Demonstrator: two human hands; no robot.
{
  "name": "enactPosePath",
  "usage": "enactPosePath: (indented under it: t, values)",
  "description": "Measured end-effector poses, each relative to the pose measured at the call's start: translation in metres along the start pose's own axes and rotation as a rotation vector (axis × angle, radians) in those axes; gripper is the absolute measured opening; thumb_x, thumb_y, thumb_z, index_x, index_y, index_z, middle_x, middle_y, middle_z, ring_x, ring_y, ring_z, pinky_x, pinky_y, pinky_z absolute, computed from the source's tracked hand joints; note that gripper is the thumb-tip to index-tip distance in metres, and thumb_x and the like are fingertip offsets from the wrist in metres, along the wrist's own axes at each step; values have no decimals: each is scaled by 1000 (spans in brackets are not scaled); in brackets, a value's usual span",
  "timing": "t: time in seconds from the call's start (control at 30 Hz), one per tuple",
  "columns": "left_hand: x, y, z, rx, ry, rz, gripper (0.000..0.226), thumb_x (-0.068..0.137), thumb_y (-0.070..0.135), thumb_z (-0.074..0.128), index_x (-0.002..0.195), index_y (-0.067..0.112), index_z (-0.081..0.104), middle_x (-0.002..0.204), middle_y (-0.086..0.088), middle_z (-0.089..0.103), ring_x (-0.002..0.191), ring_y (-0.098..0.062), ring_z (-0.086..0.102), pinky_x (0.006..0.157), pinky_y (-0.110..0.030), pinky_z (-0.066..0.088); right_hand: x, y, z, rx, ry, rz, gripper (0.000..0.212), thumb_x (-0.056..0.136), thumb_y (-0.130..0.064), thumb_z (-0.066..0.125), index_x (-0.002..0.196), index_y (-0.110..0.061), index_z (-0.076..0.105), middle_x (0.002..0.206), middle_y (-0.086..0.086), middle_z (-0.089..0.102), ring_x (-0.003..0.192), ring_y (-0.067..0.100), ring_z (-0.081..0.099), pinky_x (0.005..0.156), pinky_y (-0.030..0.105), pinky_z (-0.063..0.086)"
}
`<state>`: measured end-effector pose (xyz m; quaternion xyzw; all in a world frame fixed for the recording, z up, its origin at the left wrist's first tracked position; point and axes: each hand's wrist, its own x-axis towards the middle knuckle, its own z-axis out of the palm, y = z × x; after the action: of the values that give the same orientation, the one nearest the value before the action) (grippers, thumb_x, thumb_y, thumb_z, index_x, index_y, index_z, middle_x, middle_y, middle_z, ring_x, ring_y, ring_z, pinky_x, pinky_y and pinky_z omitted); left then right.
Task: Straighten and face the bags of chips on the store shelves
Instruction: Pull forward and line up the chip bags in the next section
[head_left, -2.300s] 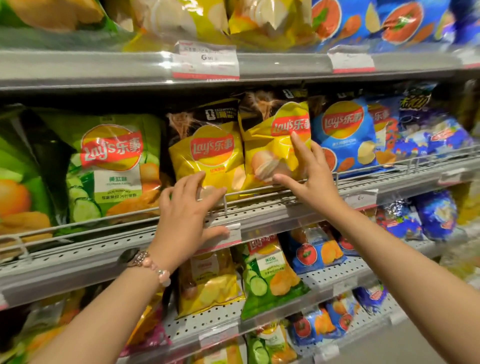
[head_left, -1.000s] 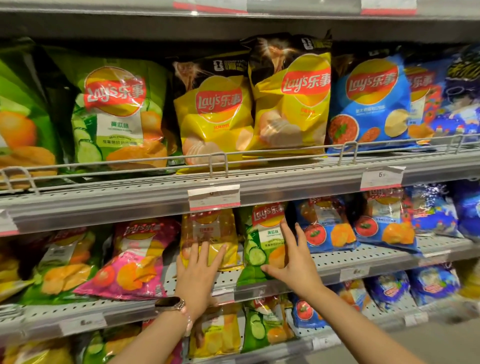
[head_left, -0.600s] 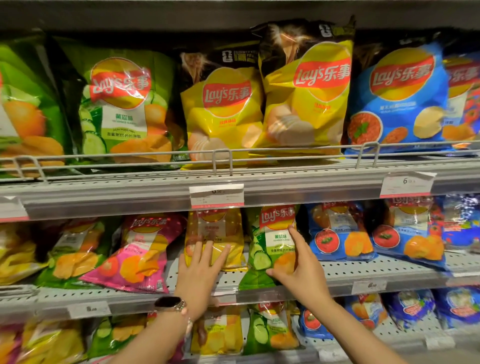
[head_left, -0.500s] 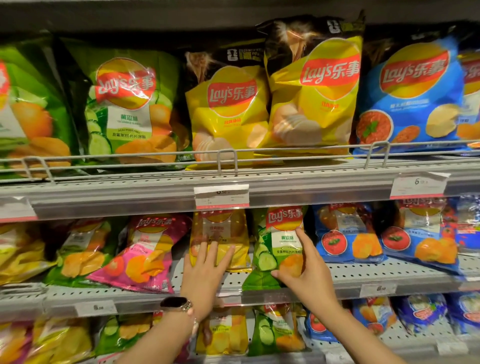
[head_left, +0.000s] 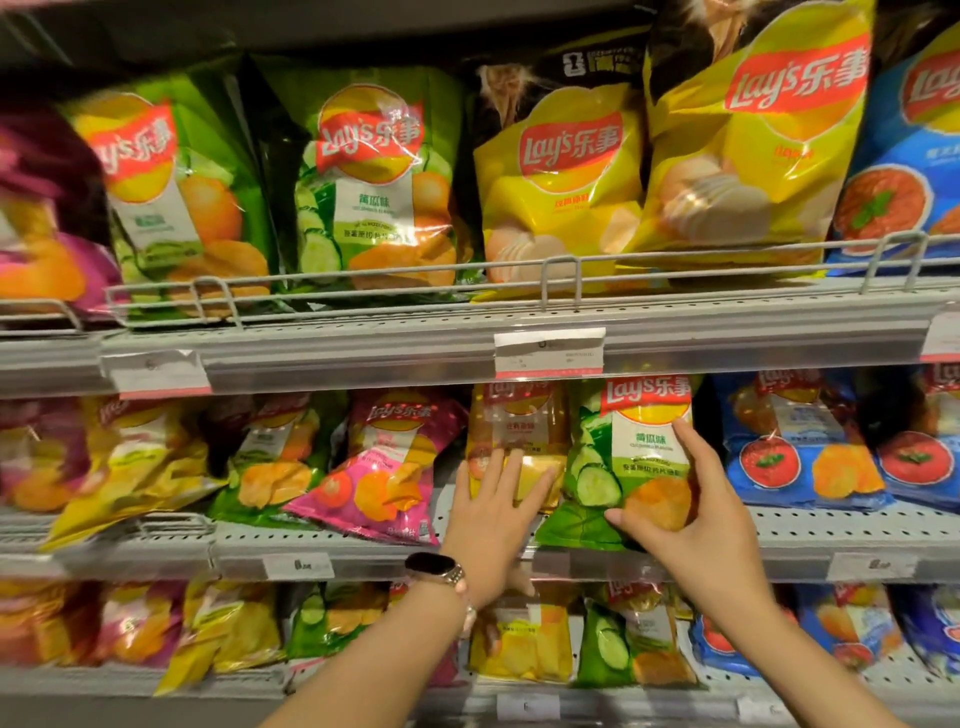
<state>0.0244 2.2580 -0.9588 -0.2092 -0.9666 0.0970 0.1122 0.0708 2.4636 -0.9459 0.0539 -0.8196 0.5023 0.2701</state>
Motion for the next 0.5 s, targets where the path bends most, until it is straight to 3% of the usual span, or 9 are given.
enactPosePath:
  t: [0.1,0.17,0.23,0.3,0.4,0.5]
  values:
    - [-28,-27,1,8,324,71,111,51,67,81,141,18,38,150,-18,36,140,-34,32,109,-57,25,-2,-10,-1,9,28,-36,97,60,-35,86,127,-64,23,136,-18,40,128,16,43,102,48,43]
    - [-46,-47,3,-42,560,41,94,56,56,84,133,17,46,139,-17,49,130,-34,43,104,-57,37,-4,-14,2,7,35,-43,98,60,-35,86,131,-61,23,136,-19,40,128,13,42,103,47,42]
    - [-56,-64,-1,-130,658,-117,88,60,49,82,133,17,44,137,-19,46,128,-35,38,99,-61,39,-8,-16,6,4,45,-54,101,60,-34,86,138,-51,24,134,-22,38,126,6,38,105,41,39]
    - [-61,-79,-5,-219,600,-324,97,58,54,81,138,19,38,142,-21,38,133,-37,32,101,-62,35,-10,-19,11,2,49,-57,102,61,-33,86,141,-46,25,132,-24,35,123,1,34,104,34,37]
    - [-64,-100,-6,-411,405,-541,110,61,63,78,148,24,25,152,-18,21,142,-33,17,110,-53,25,-15,-24,19,-23,34,-75,100,61,-35,86,137,-51,22,134,-25,34,124,1,33,103,32,36]
    - [-61,-116,1,-531,297,-618,108,62,67,74,148,21,28,150,-11,32,140,-28,27,111,-47,28,-17,-29,26,-44,8,-76,99,61,-37,85,136,-52,22,135,-27,33,125,1,33,103,31,36]
